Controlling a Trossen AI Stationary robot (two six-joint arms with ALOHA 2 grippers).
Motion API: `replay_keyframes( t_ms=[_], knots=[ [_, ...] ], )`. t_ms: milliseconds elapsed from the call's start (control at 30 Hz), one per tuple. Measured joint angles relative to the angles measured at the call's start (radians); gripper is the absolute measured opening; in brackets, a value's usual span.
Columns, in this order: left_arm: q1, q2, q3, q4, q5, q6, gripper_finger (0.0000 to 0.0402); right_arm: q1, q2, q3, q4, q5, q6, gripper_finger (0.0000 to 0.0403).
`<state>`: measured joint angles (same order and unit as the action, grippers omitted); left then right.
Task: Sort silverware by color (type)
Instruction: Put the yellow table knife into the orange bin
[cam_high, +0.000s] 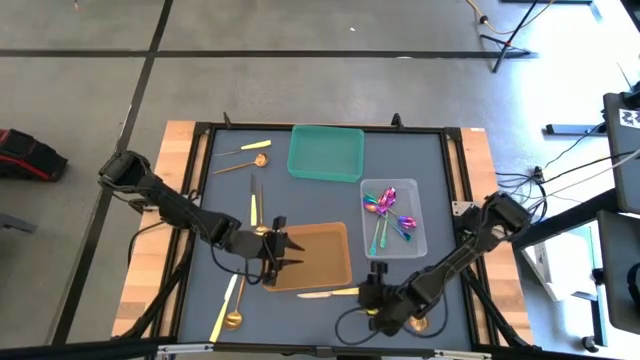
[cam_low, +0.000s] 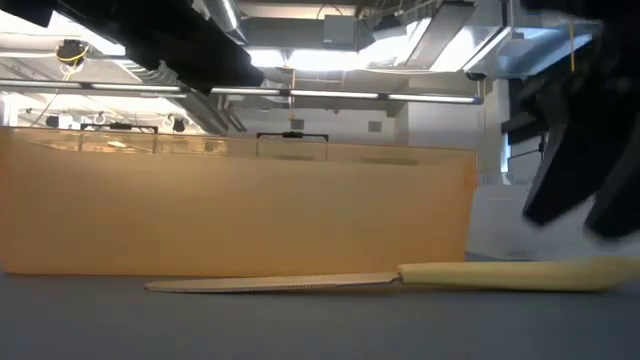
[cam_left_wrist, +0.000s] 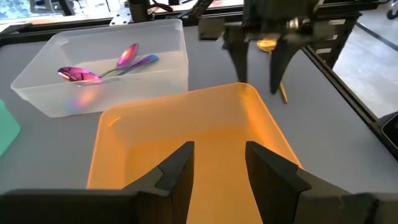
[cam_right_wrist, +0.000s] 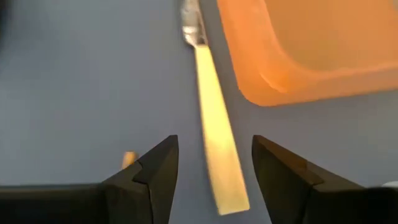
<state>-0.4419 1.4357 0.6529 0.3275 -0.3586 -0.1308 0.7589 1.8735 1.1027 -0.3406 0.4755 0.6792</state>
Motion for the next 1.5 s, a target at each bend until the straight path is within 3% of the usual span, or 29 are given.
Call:
replay_keyframes(
  t_ms=[267, 433, 600, 967, 1233, 1500],
  knots=[
    [0.004, 0.0, 0.0, 0.002, -0.001, 0.008, 0.0139, -0.009, 0.057, 0.0, 0.005, 0.03, 0.03, 0.0193],
    [0.013, 0.0, 0.0, 0.0, -0.002, 0.008, 0.0139, -0.047, 0.063, 0.001, 0.006, -0.03, 0.058, 0.0188],
    [0.01, 0.0, 0.0, -0.004, 0.001, 0.002, 0.0139, -0.081, 0.095, 0.005, 0.004, -0.136, 0.08, 0.0149],
    [0.006, 0.0, 0.0, -0.005, 0.011, -0.009, 0.0139, -0.084, 0.1, 0.005, 0.001, -0.145, 0.044, 0.004],
    [-0.023, -0.015, 0.0, -0.007, 0.013, -0.044, 0.0139, -0.059, 0.076, 0.054, -0.035, -0.131, -0.033, 0.0056],
    [-0.085, -0.144, 0.0, -0.12, -0.015, -0.077, 0.0139, -0.044, 0.063, 0.186, -0.076, -0.17, -0.147, 0.005]
  ],
)
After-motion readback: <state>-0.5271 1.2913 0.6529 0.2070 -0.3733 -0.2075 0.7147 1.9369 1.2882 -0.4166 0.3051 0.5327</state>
